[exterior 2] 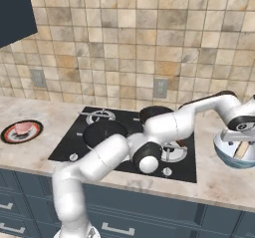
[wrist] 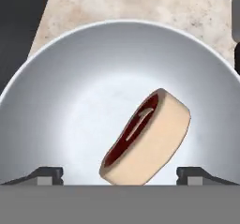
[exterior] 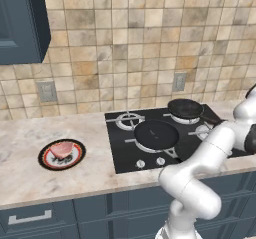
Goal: Place one of the steaks on the plate and the other in the bowl. Then place the bowl in the fridge.
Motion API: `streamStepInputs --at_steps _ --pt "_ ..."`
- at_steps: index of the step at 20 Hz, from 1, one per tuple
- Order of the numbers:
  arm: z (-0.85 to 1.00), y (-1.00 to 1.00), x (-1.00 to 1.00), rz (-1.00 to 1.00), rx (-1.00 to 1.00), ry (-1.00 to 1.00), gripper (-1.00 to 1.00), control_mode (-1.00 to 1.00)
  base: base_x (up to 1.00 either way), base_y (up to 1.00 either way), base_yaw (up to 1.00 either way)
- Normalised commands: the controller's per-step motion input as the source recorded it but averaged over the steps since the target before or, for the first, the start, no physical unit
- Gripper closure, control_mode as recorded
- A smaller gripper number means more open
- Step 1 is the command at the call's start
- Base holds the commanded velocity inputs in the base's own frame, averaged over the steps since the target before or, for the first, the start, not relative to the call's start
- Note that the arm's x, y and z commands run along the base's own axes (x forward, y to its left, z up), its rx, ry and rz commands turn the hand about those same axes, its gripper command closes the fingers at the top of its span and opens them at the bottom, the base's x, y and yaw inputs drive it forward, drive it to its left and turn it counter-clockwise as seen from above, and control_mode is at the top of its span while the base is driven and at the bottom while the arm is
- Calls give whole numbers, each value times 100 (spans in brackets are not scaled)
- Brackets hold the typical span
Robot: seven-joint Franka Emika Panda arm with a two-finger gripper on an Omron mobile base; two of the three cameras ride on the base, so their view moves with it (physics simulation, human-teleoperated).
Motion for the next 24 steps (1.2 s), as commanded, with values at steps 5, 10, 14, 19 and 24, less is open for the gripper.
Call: streamStepInputs --at_steps 5,10,14,19,24 --pt "3 85 -67 22 5 -30 -100 -100 0 0 0" --pt "20 100 -58 3 -10 -50 -100 -100 0 0 0" --pt "2 100 -72 3 -18 -37 -100 -100 0 0 0" --pt "0 100 -61 5 -16 -1 -100 -100 0 0 0" --pt "18 100 -34 13 -25 3 -100 -100 0 0 0"
